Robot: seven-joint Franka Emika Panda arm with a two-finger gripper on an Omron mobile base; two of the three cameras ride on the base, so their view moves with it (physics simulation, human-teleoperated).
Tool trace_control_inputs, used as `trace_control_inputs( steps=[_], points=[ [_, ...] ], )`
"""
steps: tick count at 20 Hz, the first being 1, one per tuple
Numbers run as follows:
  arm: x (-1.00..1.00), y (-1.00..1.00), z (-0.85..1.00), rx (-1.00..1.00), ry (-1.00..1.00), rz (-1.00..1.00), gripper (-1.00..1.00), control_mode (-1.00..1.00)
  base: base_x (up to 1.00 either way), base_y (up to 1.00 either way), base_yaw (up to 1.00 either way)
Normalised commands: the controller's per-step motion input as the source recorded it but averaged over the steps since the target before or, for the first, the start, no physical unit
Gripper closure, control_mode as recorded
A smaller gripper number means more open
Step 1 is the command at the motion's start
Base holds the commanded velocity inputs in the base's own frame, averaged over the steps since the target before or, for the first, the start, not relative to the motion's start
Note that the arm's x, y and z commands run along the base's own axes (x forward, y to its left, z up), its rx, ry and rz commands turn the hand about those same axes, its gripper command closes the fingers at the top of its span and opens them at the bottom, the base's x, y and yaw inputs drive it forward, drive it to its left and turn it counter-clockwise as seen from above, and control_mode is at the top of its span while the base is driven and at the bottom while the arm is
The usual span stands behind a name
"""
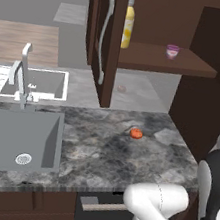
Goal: Pick the jam and jam from the counter and place them in the cabinets closest to them.
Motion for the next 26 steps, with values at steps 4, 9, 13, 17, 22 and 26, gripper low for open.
trace_control_inputs(
  steps=[4, 9, 13, 17, 22, 26],
  points=[
    [0.0, 0.0, 0.0, 0.0, 0.0, 0.0, -1.0, 1.0, -0.03, 0.0, 0.0],
    [0.0, 0.0, 0.0, 0.0, 0.0, 0.0, -1.0, 1.0, -0.54, 0.0, 0.0],
    [0.0, 0.0, 0.0, 0.0, 0.0, 0.0, -1.0, 1.0, -0.63, 0.0, 0.01],
    [0.0, 0.0, 0.0, 0.0, 0.0, 0.0, -1.0, 1.0, -0.59, 0.0, 0.01],
    [0.0, 0.0, 0.0, 0.0, 0.0, 0.0, -1.0, 1.0, -0.5, 0.0, 0.01],
    [0.0, 0.0, 0.0, 0.0, 0.0, 0.0, -1.0, 1.0, -0.34, 0.0, 0.0]
  ],
)
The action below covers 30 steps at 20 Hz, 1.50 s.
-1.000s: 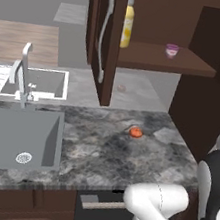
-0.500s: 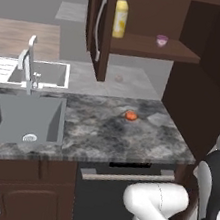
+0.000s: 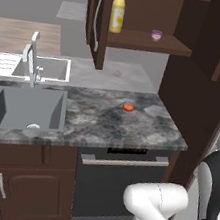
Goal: Pick the jam and jam from the counter and place them in the cabinets closest to them.
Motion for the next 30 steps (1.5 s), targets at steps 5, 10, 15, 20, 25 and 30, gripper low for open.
trace_control_inputs(
  steps=[5, 10, 15, 20, 25, 30],
  points=[
    [0.0, 0.0, 0.0, 0.0, 0.0, 0.0, -1.0, 1.0, -0.07, 0.0, 0.0],
    [0.0, 0.0, 0.0, 0.0, 0.0, 0.0, -1.0, 1.0, 0.0, 0.0, 0.0],
    [0.0, 0.0, 0.0, 0.0, 0.0, 0.0, -1.0, 1.0, 0.0, 0.0, 0.0],
    [0.0, 0.0, 0.0, 0.0, 0.0, 0.0, -1.0, 1.0, -0.23, 0.0, 0.0],
    [0.0, 0.0, 0.0, 0.0, 0.0, 0.0, -1.0, 1.0, -0.37, 0.0, 0.0],
    [0.0, 0.0, 0.0, 0.0, 0.0, 0.0, -1.0, 1.0, -0.39, 0.0, 0.0]
  ],
)
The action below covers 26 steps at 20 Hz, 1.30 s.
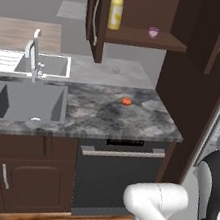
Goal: Pick the jam and jam from the counter and place them in the cabinets closest to them.
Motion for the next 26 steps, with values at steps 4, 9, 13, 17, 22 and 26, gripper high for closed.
trace_control_inputs(
  steps=[4, 9, 13, 17, 22, 26],
  points=[
    [0.0, 0.0, 0.0, 0.0, 0.0, 0.0, -1.0, 1.0, -0.31, 0.0, 0.0],
    [0.0, 0.0, 0.0, 0.0, 0.0, 0.0, -1.0, 1.0, -0.04, 0.0, 0.0],
    [0.0, 0.0, 0.0, 0.0, 0.0, 0.0, -1.0, 1.0, 0.0, 0.0, 0.0],
    [0.0, 0.0, 0.0, 0.0, 0.0, 0.0, -1.0, 1.0, 0.0, 0.0, 0.0],
    [0.0, 0.0, 0.0, 0.0, 0.0, 0.0, -1.0, 1.0, 0.0, 0.0, 0.0],
    [0.0, 0.0, 0.0, 0.0, 0.0, 0.0, -1.0, 1.0, -0.01, 0.0, 0.0]
  ],
)
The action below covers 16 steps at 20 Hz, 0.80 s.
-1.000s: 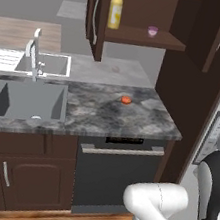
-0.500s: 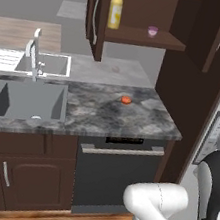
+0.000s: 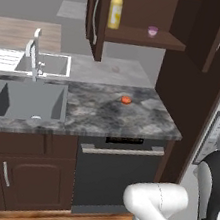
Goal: Pick the jam and jam from the counter and place them in the cabinets closest to them.
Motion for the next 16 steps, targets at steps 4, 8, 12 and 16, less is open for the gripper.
trace_control_inputs(
  steps=[4, 8, 12, 16],
  points=[
    [0.0, 0.0, 0.0, 0.0, 0.0, 0.0, -1.0, 1.0, -0.05, 0.06, 0.0],
    [0.0, 0.0, 0.0, 0.0, 0.0, 0.0, -1.0, 1.0, -0.11, 0.17, 0.0],
    [0.0, 0.0, 0.0, 0.0, 0.0, 0.0, -1.0, 1.0, -0.08, 0.29, 0.0],
    [0.0, 0.0, 0.0, 0.0, 0.0, 0.0, -1.0, 1.0, -0.1, 0.38, 0.0]
  ],
)
